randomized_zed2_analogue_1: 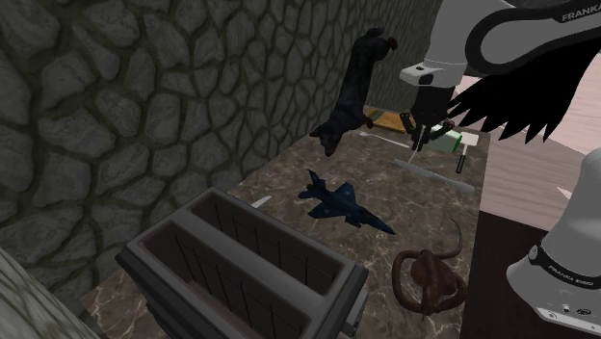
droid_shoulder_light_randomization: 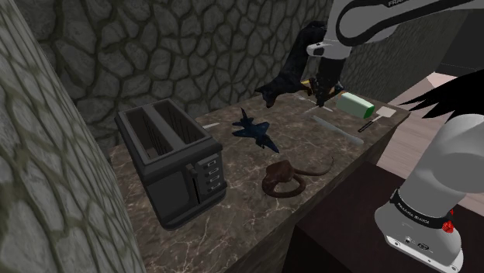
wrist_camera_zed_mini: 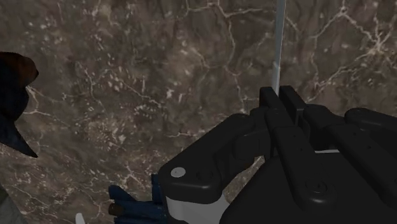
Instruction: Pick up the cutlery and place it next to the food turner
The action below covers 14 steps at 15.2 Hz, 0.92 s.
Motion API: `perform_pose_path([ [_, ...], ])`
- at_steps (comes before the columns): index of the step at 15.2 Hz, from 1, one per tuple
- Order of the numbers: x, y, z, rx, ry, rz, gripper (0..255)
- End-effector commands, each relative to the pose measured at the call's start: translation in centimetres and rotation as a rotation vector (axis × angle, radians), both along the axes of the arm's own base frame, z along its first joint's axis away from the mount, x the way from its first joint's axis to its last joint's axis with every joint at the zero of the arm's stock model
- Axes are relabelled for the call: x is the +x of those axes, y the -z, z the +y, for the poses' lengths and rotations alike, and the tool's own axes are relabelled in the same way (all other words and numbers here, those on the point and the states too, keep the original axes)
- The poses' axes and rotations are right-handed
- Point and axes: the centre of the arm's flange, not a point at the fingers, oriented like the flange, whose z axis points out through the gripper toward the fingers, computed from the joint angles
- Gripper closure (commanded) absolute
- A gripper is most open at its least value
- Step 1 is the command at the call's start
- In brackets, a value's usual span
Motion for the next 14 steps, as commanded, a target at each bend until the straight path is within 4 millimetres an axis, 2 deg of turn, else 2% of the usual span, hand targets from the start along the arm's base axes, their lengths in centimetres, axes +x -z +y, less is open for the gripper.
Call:
perform_pose_path([
  [1, -2.3, -0.1, -1.8, 0.0, -0.001, 0.0, 255],
  [7, -8.5, -0.3, -7.0, 0.0, -0.001, 0.0, 255],
  [14, -8.5, 3.4, -7.0, 0.0, -0.001, 0.0, 255],
])
